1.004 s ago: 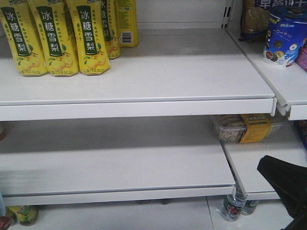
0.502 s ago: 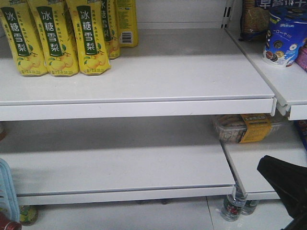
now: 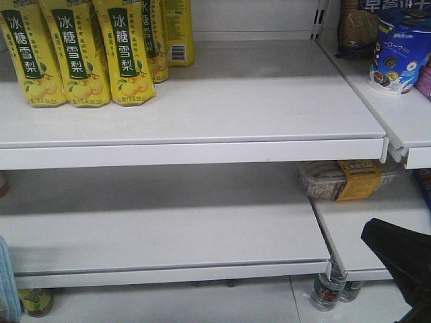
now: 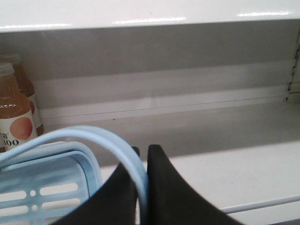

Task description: Place coke in basket with both arms

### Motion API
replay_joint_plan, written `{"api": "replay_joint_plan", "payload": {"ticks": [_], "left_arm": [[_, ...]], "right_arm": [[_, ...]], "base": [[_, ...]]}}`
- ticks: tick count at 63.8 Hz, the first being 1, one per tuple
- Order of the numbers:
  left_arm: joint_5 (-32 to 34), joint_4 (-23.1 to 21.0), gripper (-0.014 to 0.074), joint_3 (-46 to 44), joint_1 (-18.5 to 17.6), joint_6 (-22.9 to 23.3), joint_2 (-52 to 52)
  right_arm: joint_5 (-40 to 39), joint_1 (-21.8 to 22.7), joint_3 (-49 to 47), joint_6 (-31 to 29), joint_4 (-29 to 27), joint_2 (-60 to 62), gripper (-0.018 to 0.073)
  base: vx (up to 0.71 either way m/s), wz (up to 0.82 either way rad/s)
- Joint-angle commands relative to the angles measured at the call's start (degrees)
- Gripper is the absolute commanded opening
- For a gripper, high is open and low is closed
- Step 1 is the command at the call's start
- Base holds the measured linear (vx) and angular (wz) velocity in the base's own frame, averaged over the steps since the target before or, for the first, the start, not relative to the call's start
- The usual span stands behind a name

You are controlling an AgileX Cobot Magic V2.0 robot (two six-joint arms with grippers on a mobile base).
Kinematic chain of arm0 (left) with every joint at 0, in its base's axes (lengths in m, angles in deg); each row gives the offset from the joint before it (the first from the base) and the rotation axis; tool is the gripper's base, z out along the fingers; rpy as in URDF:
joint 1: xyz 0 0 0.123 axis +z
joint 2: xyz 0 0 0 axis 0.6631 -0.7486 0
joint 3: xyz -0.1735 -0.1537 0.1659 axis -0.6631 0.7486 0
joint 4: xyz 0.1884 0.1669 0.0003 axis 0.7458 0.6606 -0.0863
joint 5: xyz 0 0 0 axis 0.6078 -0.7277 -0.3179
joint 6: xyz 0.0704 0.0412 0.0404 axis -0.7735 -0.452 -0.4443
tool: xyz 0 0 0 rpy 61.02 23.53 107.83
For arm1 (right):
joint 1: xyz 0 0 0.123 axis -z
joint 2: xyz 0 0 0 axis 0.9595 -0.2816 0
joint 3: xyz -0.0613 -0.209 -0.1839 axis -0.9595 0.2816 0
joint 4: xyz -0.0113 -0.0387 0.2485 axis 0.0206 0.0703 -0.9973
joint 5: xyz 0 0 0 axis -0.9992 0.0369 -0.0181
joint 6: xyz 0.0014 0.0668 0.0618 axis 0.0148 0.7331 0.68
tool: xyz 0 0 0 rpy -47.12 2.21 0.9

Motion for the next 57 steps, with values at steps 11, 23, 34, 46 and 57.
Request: {"api": "replay_joint_plan", "payload": {"ticks": [11, 23, 34, 46, 57], "left_arm": [[8.5, 2.1, -0.0006, 0.2, 5.7, -2.2, 1.3], [8.4, 2.1, -0.0006, 0.2, 6.0, -2.2, 1.3], [8.4, 2.1, -0.0006, 0.2, 6.0, -2.2, 1.3], [8.4, 2.1, -0.0006, 0.2, 6.0, -2.2, 1.3], [8.4, 2.0, -0.0006, 0.1, 6.0, -2.2, 1.3]], "right_arm": [[1.4, 0.2, -1.6, 0.0, 1.0, -0.2, -0.0005], [1.4, 0.2, -1.6, 0.0, 1.0, -0.2, -0.0005], [1.4, 0.2, -1.6, 0.0, 1.0, -0.2, -0.0005], [1.4, 0.2, -1.6, 0.0, 1.0, -0.2, -0.0005], [1.4, 0.2, -1.6, 0.0, 1.0, -0.2, -0.0005]], "base": [[0.00, 0.00], [0.00, 0.00], [0.00, 0.00], [0.00, 0.00], [0.00, 0.00]]}}
